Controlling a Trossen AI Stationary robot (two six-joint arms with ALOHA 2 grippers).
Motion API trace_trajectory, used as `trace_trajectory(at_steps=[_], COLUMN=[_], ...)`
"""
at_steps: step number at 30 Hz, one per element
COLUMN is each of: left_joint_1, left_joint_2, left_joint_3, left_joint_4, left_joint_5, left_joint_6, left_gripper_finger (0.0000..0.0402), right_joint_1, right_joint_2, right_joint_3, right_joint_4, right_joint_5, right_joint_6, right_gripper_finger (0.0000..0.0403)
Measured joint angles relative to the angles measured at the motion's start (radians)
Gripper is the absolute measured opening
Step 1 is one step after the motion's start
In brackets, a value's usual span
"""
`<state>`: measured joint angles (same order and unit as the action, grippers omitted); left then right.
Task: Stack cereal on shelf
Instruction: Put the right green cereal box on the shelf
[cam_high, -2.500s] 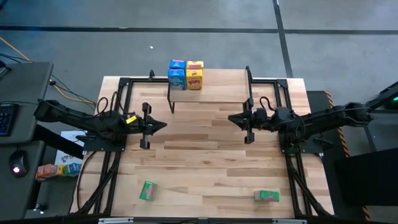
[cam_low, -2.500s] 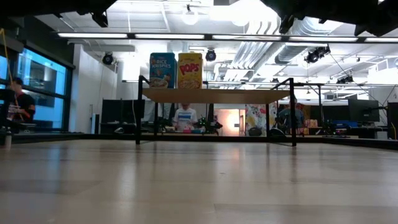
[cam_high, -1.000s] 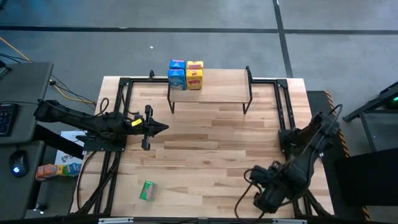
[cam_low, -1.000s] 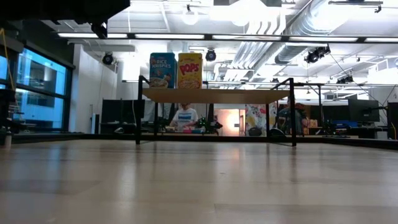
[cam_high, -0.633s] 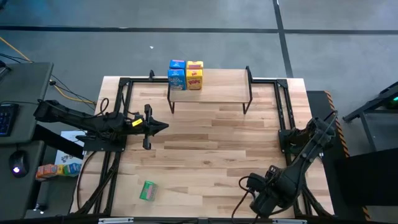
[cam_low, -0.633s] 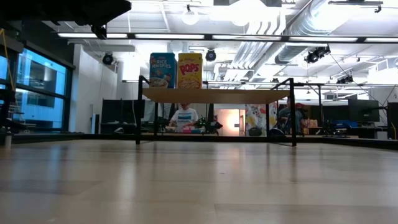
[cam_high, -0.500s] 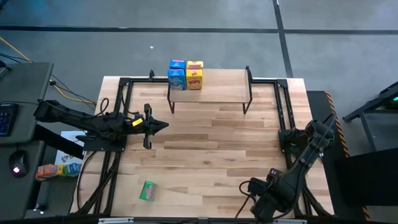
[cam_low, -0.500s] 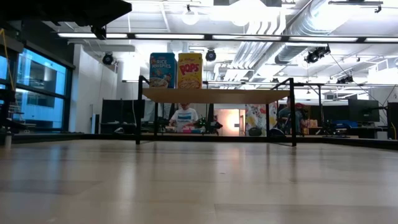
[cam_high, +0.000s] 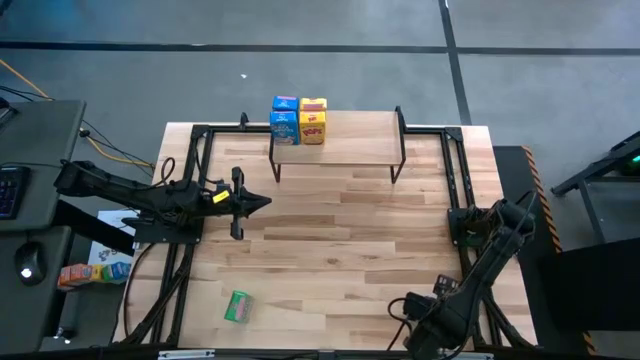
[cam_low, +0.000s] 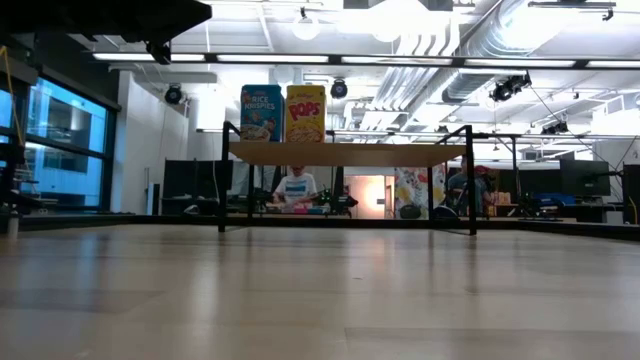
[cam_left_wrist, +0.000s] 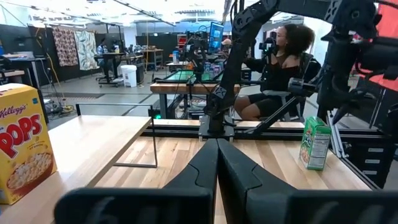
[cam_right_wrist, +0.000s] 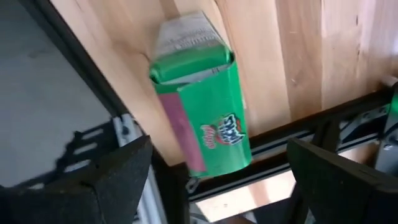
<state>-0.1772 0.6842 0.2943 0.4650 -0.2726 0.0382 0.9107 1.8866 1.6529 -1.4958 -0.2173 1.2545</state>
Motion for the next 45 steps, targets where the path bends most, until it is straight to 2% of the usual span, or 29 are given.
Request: trace_trajectory(at_steps=[7, 15, 20, 24, 36, 39, 45], left_joint_1=[0.0, 0.0, 0.0, 0.0, 0.0, 0.0, 0.0], left_joint_2=[0.0, 0.0, 0.0, 0.0, 0.0, 0.0, 0.0], left_joint_3=[0.0, 0.0, 0.0, 0.0, 0.0, 0.0, 0.0], left_joint_4=[-0.001, -0.024, -0.025, -0.025, -0.024, -0.024, -0.024], left_joint_5=[0.0, 0.0, 0.0, 0.0, -0.001, -0.001, -0.003], left_joint_6=[0.0, 0.0, 0.0, -0.001, -0.001, -0.001, -0.001], left_gripper_finger=[0.0, 0.0, 0.0, 0.0, 0.0, 0.0, 0.0], right_joint_1=[0.0, 0.0, 0.0, 0.0, -0.012, -0.037, -0.121], right_joint_2=[0.0, 0.0, 0.0, 0.0, 0.0, 0.0, 0.0], right_joint_3=[-0.066, -0.169, -0.178, -0.178, -0.138, -0.079, 0.097], right_joint_4=[0.006, 0.146, 0.165, 0.166, 0.164, 0.135, 0.081], right_joint_5=[0.049, 0.042, 0.041, 0.04, 0.046, 0.108, 0.302], right_joint_6=[-0.066, -0.119, -0.131, -0.149, -0.247, -0.289, -0.42], right_gripper_finger=[0.0353, 0.0353, 0.0341, 0.0308, 0.0173, 0.0146, 0.0111])
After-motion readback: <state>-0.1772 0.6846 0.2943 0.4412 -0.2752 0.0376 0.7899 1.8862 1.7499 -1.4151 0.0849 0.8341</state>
